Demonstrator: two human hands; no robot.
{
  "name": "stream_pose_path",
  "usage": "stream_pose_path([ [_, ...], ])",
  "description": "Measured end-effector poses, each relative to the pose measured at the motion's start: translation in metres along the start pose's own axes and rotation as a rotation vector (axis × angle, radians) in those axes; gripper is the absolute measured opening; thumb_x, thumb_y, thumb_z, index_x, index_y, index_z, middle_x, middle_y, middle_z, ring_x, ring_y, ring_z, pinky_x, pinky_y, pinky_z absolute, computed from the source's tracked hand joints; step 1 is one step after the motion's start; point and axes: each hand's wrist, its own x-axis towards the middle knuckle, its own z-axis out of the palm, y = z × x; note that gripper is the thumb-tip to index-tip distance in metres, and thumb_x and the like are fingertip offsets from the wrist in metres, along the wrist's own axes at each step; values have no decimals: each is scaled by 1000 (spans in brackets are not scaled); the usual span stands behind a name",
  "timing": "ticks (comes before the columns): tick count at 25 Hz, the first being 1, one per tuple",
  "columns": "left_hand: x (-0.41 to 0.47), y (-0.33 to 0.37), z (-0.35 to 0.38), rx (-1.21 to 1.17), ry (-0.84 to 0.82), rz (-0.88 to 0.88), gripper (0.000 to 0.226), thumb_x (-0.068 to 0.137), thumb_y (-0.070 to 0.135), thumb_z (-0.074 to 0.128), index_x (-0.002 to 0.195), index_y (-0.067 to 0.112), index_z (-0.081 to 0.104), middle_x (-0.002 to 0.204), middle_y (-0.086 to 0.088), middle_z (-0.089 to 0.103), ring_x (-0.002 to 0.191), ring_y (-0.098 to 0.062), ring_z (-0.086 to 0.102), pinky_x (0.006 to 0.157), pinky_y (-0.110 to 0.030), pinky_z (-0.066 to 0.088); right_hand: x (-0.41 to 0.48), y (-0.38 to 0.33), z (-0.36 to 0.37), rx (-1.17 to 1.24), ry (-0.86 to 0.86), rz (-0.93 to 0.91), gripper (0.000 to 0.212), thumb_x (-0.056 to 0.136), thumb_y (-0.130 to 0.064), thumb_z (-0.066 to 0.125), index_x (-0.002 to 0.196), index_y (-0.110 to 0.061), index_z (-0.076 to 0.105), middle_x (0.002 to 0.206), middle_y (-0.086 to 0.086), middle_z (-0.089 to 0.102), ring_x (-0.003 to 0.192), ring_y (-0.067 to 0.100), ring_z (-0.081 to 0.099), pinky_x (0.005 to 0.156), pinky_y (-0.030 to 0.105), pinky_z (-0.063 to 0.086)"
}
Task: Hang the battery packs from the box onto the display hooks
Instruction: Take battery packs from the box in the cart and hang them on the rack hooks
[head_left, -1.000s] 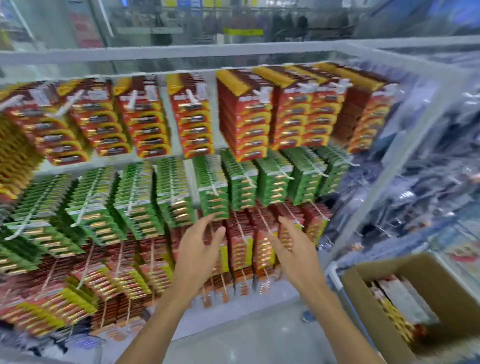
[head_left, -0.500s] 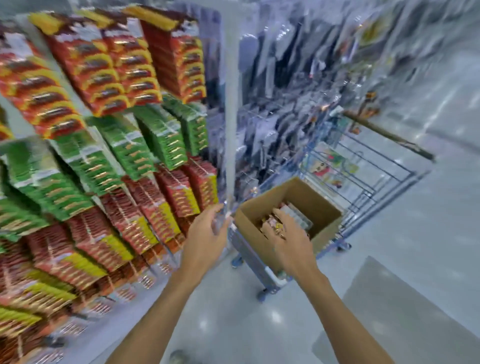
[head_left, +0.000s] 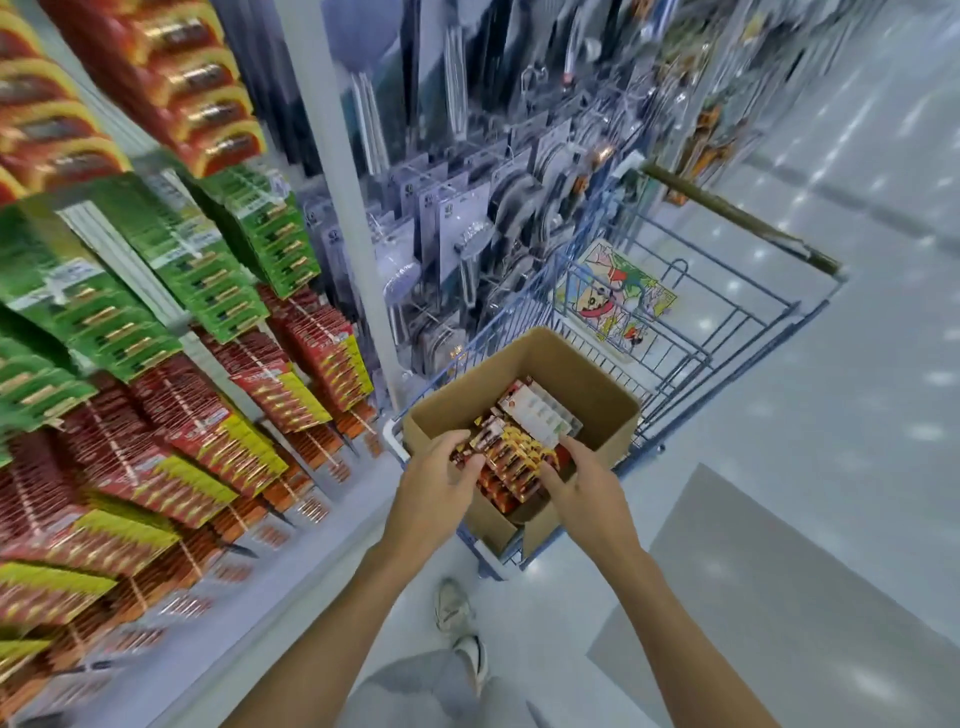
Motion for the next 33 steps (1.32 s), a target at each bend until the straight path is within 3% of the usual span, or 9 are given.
stream_pose_path([
  [4, 42, -3, 17, -3, -50, -60, 41, 105, 36, 56, 143, 19, 56, 143, 4, 59, 132, -12, 53, 101, -23, 42, 52, 12, 2, -80, -78, 74, 52, 104, -43, 56, 151, -22, 46, 147, -4, 57, 131, 18, 56, 104, 38, 49],
  [9, 79, -13, 38, 12, -83, -165, 44, 105, 40, 54, 145, 23, 53, 144, 4, 58, 136, -16, 52, 111, -42, 47, 101, 26, 14, -179, -179, 119, 54, 104, -45, 53, 152, -21, 45, 150, -2, 55, 134, 22, 55, 107, 41, 50],
  [12, 97, -16, 56, 8, -85, -254, 45, 105, 41, 54, 145, 24, 51, 144, 3, 59, 135, -17, 53, 111, -42, 48, 130, 36, 22, -184, -266, 127, 46, 104, -39, 54, 147, -22, 48, 141, -3, 61, 126, 21, 59, 101, 37, 50],
  [17, 129, -23, 106, 19, -89, -472, 46, 103, 38, 57, 145, 18, 51, 140, -2, 61, 128, -23, 59, 109, -43, 49, 182, 67, 37, -227, -433, 178, 43, 101, -38, 59, 141, -25, 51, 131, 0, 65, 121, 25, 61, 102, 44, 52],
  [22, 165, -42, 164, -79, -99, -727, 44, 103, 34, 60, 140, 15, 49, 127, -5, 66, 117, -26, 65, 100, -38, 51, 237, 102, 56, -295, -580, 173, 39, 101, -34, 59, 138, -23, 52, 127, 3, 65, 119, 26, 61, 101, 43, 51],
  [27, 194, -70, 222, -87, -88, -851, 42, 102, 33, 62, 137, 14, 48, 118, -8, 67, 111, -27, 67, 90, -36, 55, 285, 136, 77, -375, -640, 121, 47, 103, -31, 57, 146, -14, 48, 136, 13, 61, 123, 32, 59, 98, 40, 48],
  [30, 206, -88, 249, -126, -60, -1001, 58, 101, 36, 64, 147, 12, 39, 134, -11, 60, 125, -31, 60, 97, -40, 52, 306, 154, 96, -407, -674, 101, 52, 103, -33, 57, 150, -14, 43, 143, 14, 57, 127, 33, 57, 101, 43, 51],
  [33, 214, -106, 272, -177, -47, -1118, 75, 98, 41, 67, 154, 9, 30, 147, -14, 51, 137, -34, 51, 108, -43, 45, 315, 167, 116, -428, -715, 55, 46, 102, -32, 57, 143, -15, 48, 135, 13, 61, 122, 31, 60, 100, 48, 53],
])
